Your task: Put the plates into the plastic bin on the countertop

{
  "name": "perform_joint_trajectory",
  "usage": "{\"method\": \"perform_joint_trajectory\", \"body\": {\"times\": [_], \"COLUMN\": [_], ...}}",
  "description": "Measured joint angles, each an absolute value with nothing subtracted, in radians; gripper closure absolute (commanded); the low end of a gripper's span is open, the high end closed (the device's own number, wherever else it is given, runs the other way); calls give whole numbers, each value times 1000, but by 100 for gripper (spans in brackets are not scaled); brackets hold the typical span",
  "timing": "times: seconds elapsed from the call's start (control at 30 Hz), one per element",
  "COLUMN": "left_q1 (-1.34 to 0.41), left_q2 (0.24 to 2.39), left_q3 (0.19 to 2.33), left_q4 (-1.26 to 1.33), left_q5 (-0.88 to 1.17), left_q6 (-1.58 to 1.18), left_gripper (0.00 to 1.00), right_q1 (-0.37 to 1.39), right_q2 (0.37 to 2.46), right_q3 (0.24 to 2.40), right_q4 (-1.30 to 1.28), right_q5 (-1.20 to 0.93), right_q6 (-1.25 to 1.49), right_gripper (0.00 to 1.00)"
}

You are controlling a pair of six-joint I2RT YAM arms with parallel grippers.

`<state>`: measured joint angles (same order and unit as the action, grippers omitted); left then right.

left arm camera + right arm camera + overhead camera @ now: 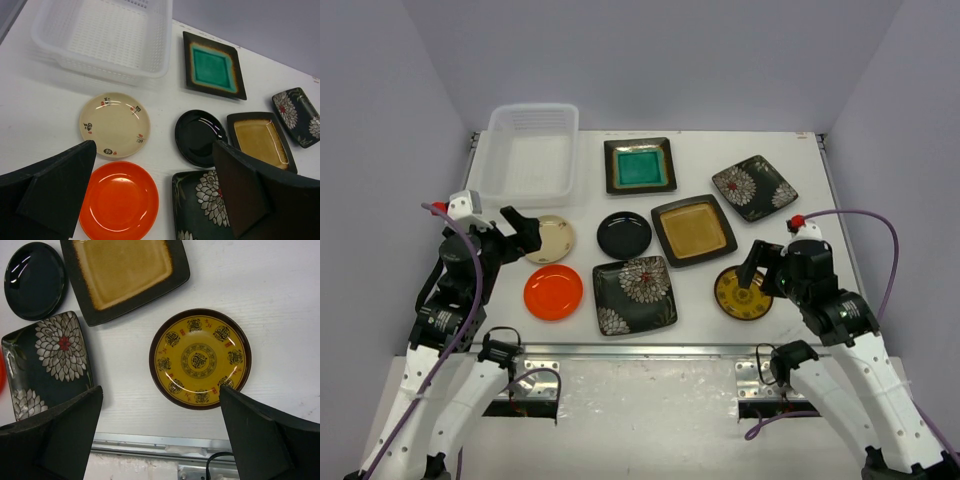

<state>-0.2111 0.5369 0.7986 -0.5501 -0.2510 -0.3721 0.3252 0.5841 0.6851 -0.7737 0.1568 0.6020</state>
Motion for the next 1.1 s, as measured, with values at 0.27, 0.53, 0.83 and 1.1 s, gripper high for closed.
{"method": "perform_joint_trajectory", "body": {"times": [0.27,0.53,0.83,1.1], "left_q1": [-211,-211,-211,-211], "left_q2": [538,553,570,581], "left_q3": [791,785,783,778], "left_q4": [-543,-541,-541,-527], "left_q5": [-229,-215,-185,-170], "left_q6": [-372,-371,-368,-367], "left_gripper": [0,0,0,0], "right_q1": [325,325,329,423], "right_q2": [588,649,956,1202], "right_q3": [641,497,432,470], "right_q4": [-710,-466,-203,-107], "right_q5": [187,134,158,192], "right_q6": [685,884,1240,1455], "right_gripper": [1,1,1,3]}}
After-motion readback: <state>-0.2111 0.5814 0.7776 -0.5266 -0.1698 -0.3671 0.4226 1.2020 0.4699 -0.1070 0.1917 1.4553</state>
